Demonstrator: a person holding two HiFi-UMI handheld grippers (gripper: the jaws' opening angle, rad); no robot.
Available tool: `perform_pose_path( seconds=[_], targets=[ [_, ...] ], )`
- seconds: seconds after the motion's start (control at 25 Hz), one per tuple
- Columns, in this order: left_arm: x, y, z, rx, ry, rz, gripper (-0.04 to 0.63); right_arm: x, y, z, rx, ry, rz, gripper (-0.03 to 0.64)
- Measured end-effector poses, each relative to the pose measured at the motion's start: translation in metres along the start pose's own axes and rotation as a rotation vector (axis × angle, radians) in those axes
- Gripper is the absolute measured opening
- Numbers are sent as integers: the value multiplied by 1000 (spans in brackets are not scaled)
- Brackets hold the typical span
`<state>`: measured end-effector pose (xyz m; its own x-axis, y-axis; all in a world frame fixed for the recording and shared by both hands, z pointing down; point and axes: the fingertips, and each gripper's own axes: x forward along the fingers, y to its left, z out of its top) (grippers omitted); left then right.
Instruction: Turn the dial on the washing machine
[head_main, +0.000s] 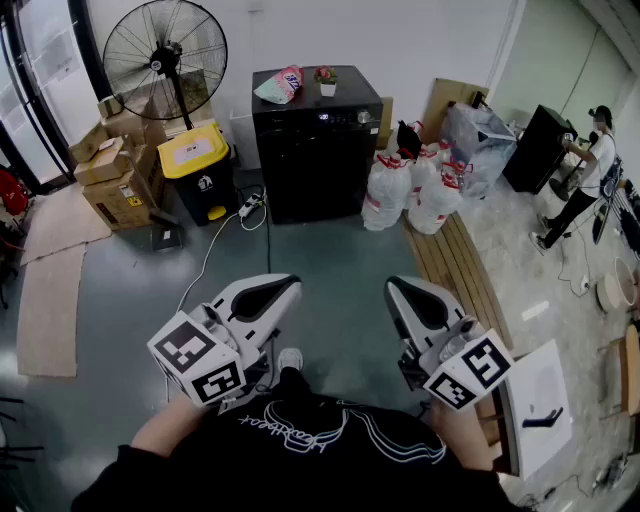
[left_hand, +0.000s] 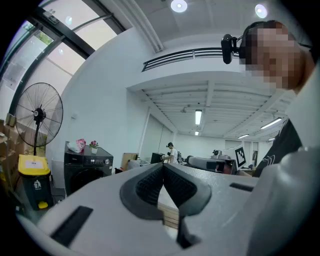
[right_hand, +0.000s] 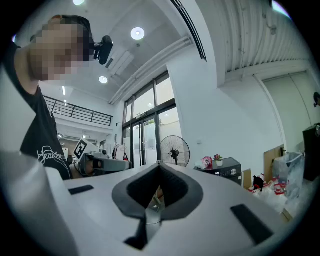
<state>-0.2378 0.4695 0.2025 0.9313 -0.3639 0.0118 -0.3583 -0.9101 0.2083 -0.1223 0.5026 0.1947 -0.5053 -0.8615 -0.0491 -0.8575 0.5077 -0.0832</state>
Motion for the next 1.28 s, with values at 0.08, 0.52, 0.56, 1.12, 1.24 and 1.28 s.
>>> perform_pose_path(
  seconds=[0.08,0.52,0.56,1.12,1.24,1.28],
  targets=[
    [-1,-2,-3,-4,3,4,5,-2,1,-2,4,5,2,3],
    [3,-17,-8,-10,20,2,3,-25,-7,0,16,-9,-47,6],
    [3,-18,-7,-8,22,0,3,-27,-8,2,17,-10,-53,17],
    [17,-9,-7,-11,22,-8,3,-24,-30,0,-50,33,-108,294],
    [27,3,-10,-20,30,-14,3,-15,-45,-6,-61,50,-134,313],
    [31,9,-11,-24,32,-15,3,-10,-51,-8,-61,56,-141,318]
  ],
)
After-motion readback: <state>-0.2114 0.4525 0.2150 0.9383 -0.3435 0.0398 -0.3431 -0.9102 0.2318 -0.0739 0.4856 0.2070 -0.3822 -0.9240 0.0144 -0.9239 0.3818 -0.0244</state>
